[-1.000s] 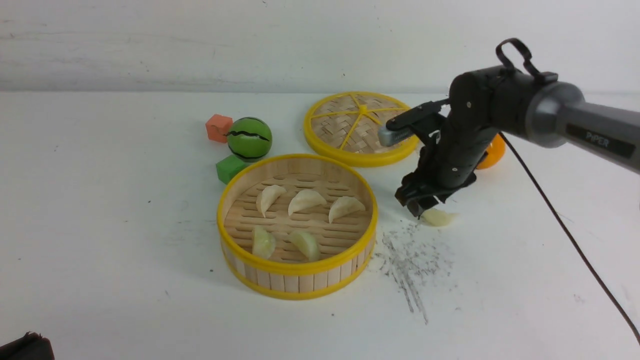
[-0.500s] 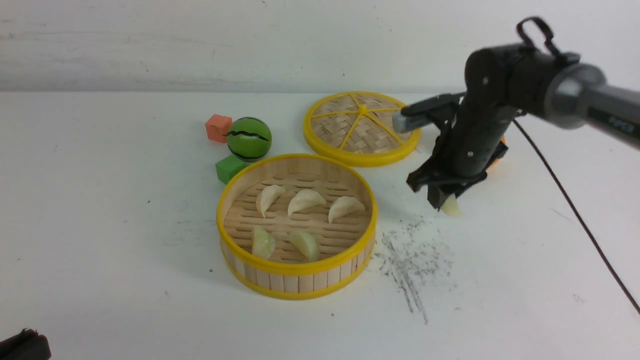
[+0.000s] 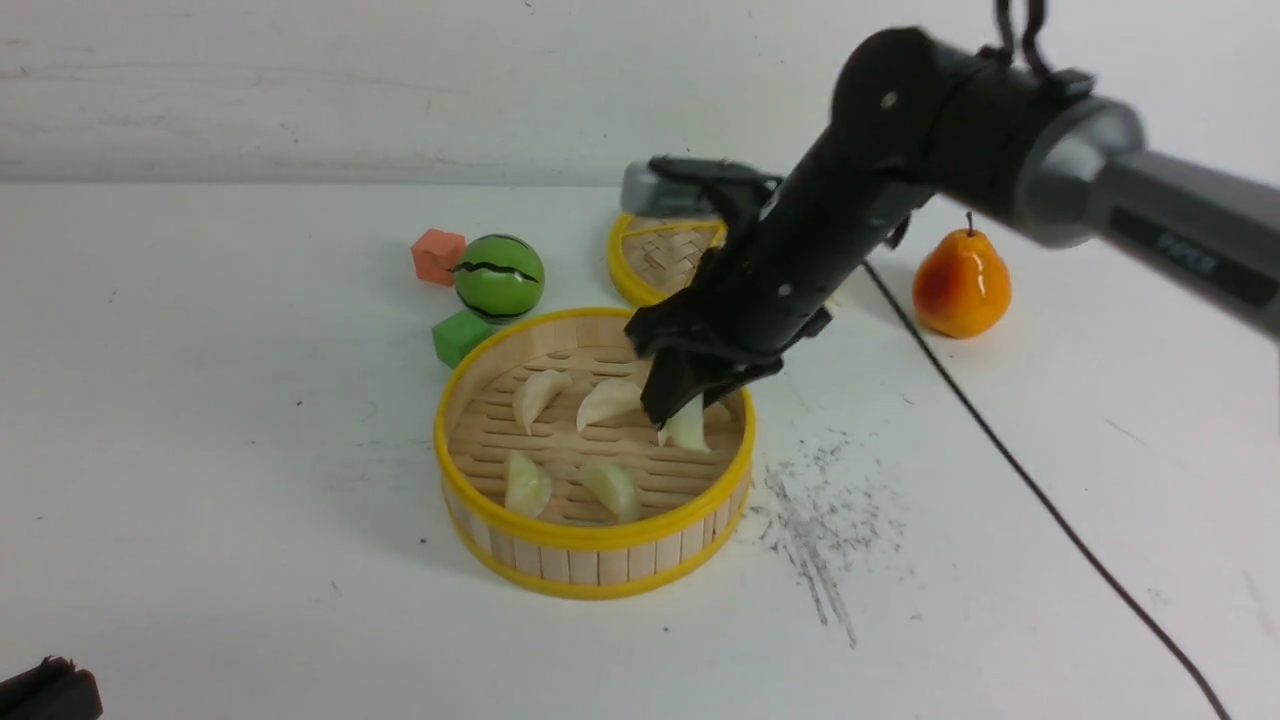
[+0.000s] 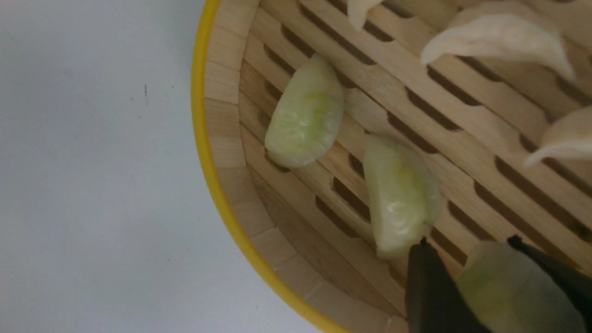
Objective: Put the dumplings into the steamer on the white table.
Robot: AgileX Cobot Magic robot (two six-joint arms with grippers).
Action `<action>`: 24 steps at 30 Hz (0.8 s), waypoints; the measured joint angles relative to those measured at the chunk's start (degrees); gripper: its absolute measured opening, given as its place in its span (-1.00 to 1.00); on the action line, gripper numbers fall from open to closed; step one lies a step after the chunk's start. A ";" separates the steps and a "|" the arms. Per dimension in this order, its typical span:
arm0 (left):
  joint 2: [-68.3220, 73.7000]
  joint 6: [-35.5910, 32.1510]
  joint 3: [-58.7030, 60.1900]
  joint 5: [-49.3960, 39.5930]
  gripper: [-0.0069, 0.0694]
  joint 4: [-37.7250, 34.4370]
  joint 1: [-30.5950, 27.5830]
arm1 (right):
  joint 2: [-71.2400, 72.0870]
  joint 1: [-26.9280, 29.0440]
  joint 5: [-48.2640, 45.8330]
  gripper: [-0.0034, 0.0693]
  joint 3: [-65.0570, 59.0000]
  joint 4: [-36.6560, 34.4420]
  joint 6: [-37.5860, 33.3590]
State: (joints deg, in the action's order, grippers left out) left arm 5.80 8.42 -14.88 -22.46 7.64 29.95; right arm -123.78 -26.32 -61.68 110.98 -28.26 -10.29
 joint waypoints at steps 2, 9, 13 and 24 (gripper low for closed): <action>0.00 0.06 0.00 0.00 -0.70 0.00 0.00 | -1.74 -0.68 1.19 -0.35 0.00 0.28 1.34; 0.00 0.53 0.00 -0.43 -0.68 0.00 0.00 | -5.41 -0.79 3.72 -0.30 0.00 1.00 5.62; 0.00 0.53 0.00 -0.50 -0.67 0.00 0.00 | -5.41 -0.79 4.08 -0.02 0.00 1.76 6.75; 0.00 0.53 0.00 0.15 -0.65 0.00 0.00 | 6.99 -0.79 1.16 0.14 -0.18 12.23 6.33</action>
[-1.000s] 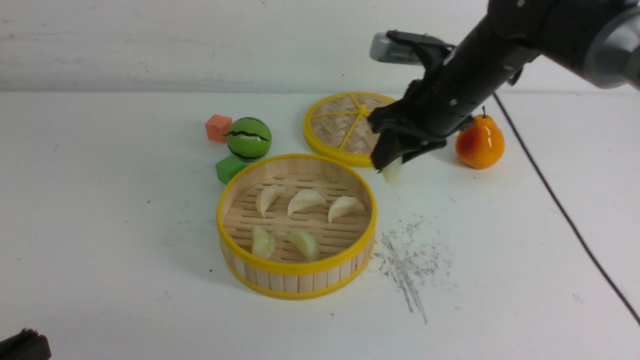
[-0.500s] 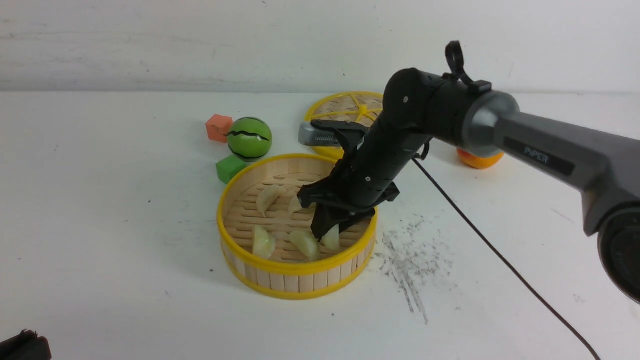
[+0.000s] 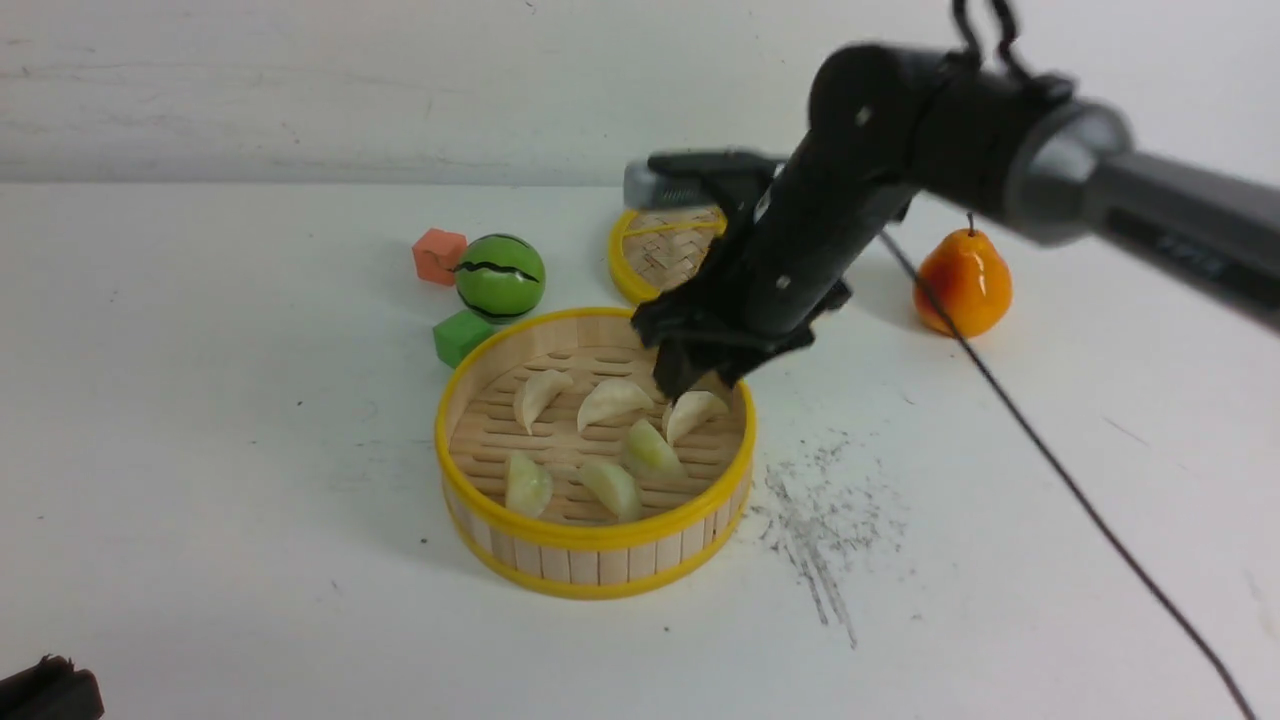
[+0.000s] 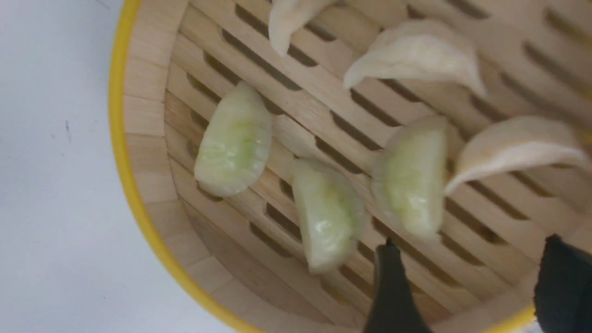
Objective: Put the dumplings into the steamer on the white table.
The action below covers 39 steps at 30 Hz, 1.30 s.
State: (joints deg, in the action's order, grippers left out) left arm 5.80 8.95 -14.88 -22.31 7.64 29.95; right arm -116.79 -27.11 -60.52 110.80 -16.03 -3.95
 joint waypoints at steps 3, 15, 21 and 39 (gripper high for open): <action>0.00 0.00 0.00 0.06 -0.64 0.00 0.00 | 8.24 0.00 -3.31 -0.09 0.05 5.76 -1.16; 0.00 0.00 0.00 -1.01 -0.62 -2.68 0.00 | 64.64 0.77 7.98 -0.96 -31.95 24.37 9.23; 0.00 0.00 0.00 -1.13 -0.62 -2.68 0.00 | 98.52 0.77 35.39 -0.96 -67.08 30.45 21.51; 0.07 0.00 0.00 -1.89 -0.58 -2.64 0.00 | 117.71 0.72 35.24 -0.93 -92.42 38.68 37.54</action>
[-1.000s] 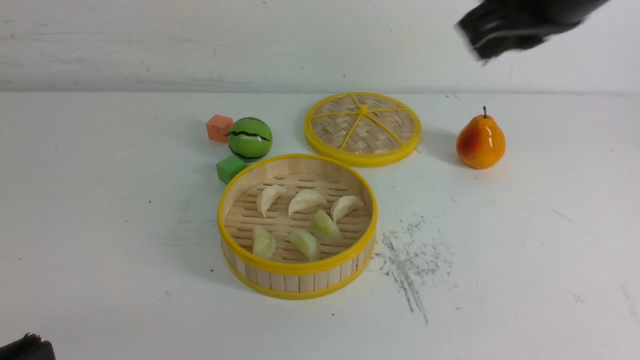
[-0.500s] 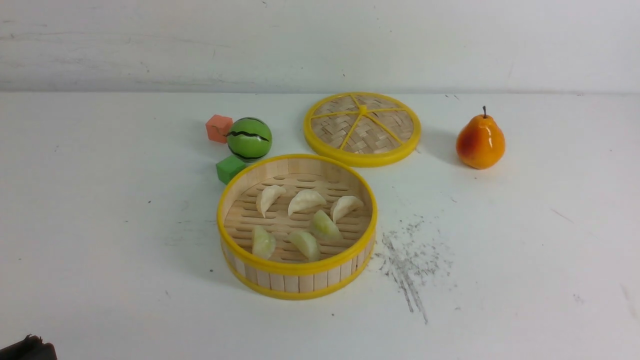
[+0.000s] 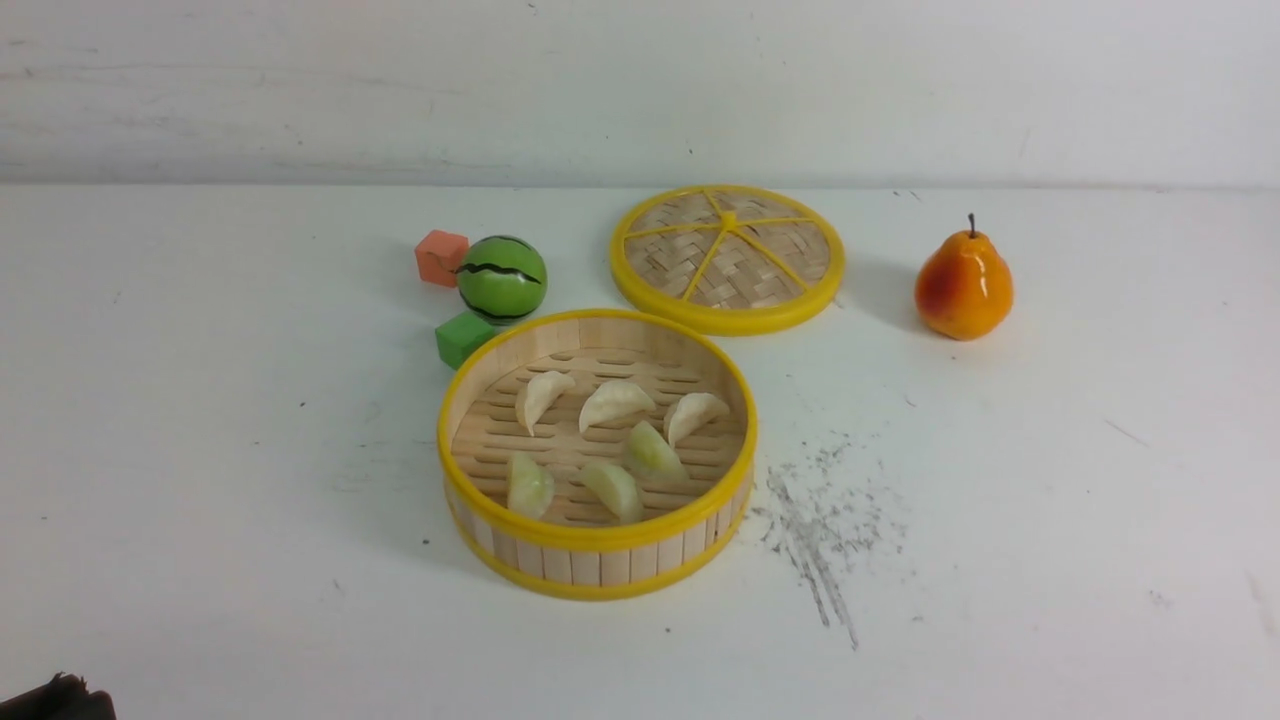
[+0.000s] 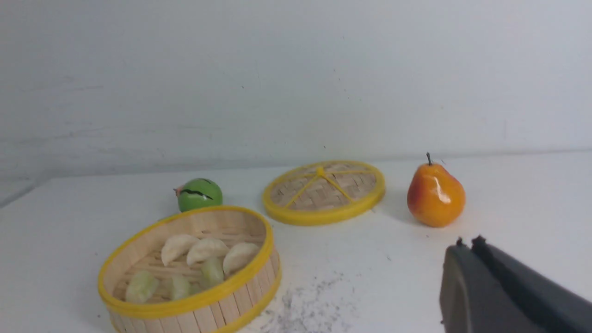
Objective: Put the dumplings into the steamer on the white table.
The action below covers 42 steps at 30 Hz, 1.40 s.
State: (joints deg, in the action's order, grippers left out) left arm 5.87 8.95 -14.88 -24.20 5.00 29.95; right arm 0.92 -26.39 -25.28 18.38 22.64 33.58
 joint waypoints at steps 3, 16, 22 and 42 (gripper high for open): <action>0.00 0.00 0.00 0.00 -0.57 0.00 0.00 | 0.00 0.00 -3.41 -0.93 -0.20 -0.11 0.00; 0.00 0.00 0.00 -1.31 -0.55 0.00 0.00 | 0.00 10.34 7.17 -0.92 -7.46 -9.22 -17.35; 0.00 0.00 0.00 -2.09 -0.55 0.00 0.00 | 0.00 23.51 14.32 -0.91 -16.00 -30.20 -32.05; 0.00 0.02 0.00 -2.31 -0.50 0.00 0.00 | 0.00 28.75 3.74 -0.87 -19.45 -26.68 -32.49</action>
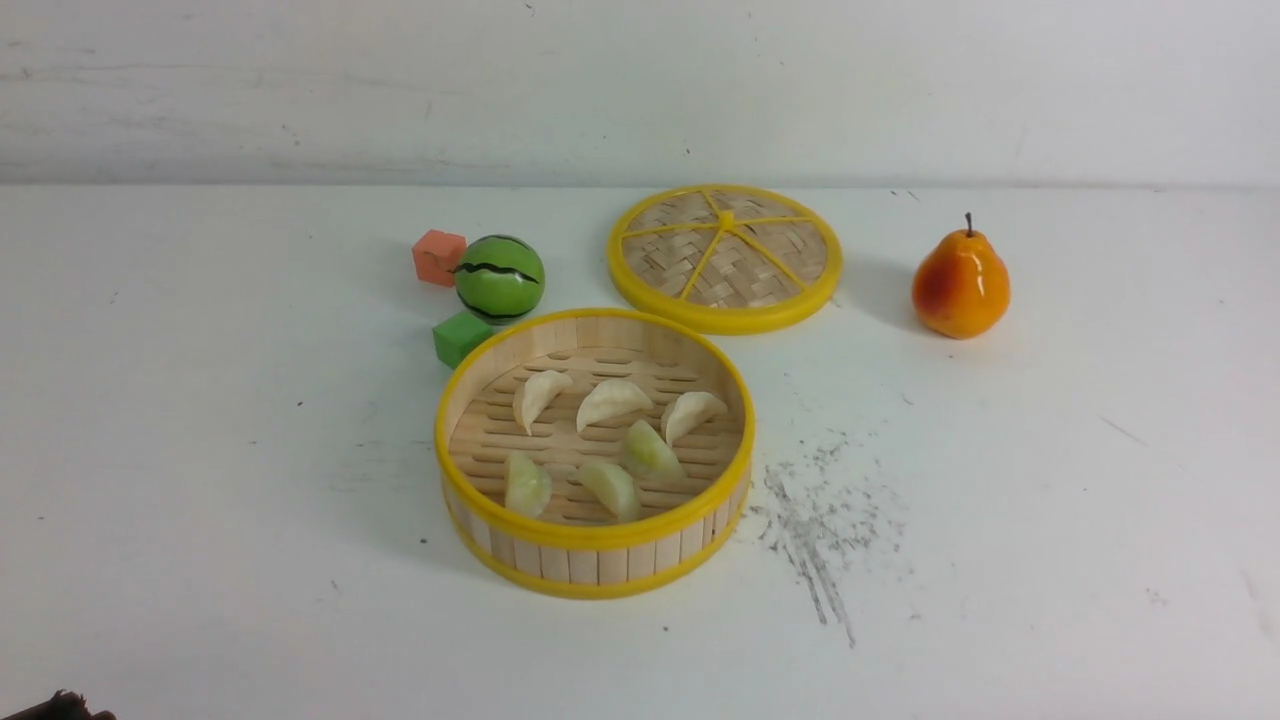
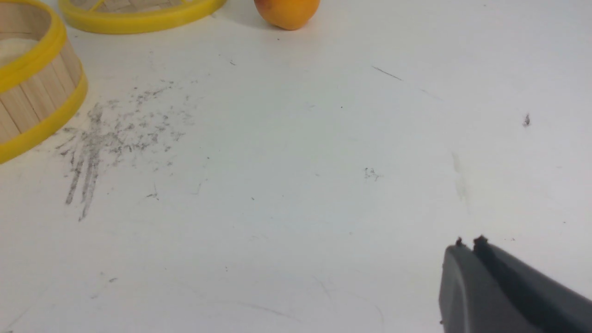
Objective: Put the dumplings into the steamer on the white table.
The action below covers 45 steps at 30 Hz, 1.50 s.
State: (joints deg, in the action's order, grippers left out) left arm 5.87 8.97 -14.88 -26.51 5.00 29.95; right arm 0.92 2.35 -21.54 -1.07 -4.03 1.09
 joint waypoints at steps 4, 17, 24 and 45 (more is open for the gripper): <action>0.00 0.00 0.00 -0.05 -0.49 0.00 0.00 | 0.00 0.00 0.00 -0.85 0.00 0.00 0.05; 0.00 0.00 0.00 -0.05 -0.44 0.00 0.00 | 0.00 0.00 0.00 -0.80 0.00 0.00 -0.01; 0.00 0.00 0.00 -0.05 -0.44 0.00 0.00 | 0.00 0.00 0.00 -0.79 0.00 0.00 -0.01; -6.45 0.00 16.48 7.21 -0.86 -5.00 -26.37 | 0.00 0.00 -0.04 -0.69 0.00 0.00 -0.01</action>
State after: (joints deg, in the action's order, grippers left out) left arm -0.58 8.97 1.60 -19.30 0.00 3.58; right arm 0.92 2.35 -21.58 -1.07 -4.03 1.08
